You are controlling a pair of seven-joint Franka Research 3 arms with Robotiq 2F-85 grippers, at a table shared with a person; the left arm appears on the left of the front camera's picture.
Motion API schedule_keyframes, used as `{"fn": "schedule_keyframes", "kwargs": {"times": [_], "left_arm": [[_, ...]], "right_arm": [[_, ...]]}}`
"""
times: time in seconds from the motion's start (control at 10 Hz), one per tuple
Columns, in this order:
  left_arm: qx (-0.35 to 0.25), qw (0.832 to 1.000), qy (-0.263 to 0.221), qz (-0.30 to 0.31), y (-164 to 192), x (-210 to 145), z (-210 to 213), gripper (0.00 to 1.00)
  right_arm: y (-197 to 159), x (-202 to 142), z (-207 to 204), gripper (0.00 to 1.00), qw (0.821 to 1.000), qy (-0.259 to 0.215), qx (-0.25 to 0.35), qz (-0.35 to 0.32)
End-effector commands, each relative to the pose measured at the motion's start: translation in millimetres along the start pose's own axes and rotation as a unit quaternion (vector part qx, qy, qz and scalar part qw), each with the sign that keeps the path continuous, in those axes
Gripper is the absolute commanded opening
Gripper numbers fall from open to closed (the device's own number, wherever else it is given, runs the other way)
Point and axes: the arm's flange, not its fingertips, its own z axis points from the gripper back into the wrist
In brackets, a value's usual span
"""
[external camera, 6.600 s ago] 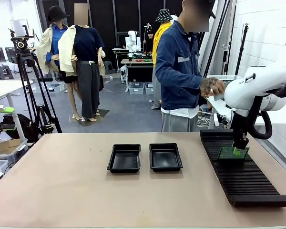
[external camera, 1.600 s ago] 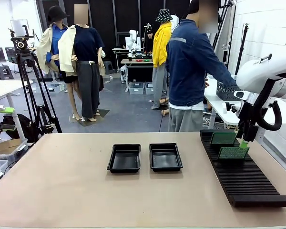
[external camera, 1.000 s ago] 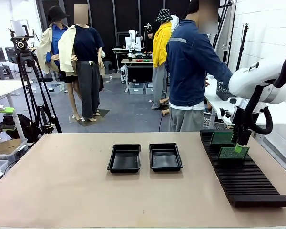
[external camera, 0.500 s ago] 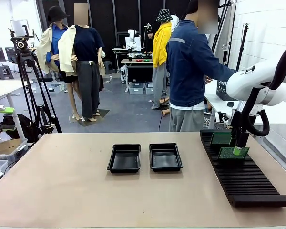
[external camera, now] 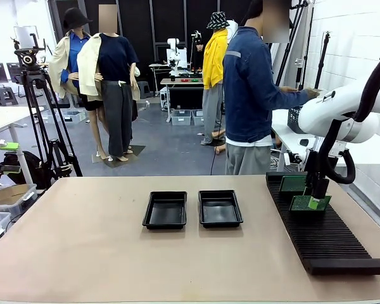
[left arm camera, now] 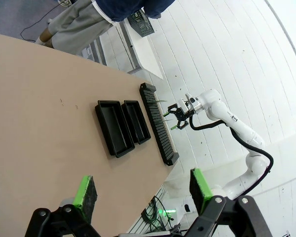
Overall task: Inspect and transfer BCBs to ESD trays.
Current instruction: Pick up the Blank PCB from the PCB Rack and place it in the left ESD tray.
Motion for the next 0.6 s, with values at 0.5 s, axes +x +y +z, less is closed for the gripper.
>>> {"fn": "schedule_keyframes", "kwargs": {"times": [0.5], "left_arm": [[0.000, 1.000, -0.002, -0.002, -2.0, 0.4, 1.4, 1.00]], "right_arm": [[0.0, 0.0, 0.0, 1.00, 1.000, 0.000, 0.000, 0.000]]}}
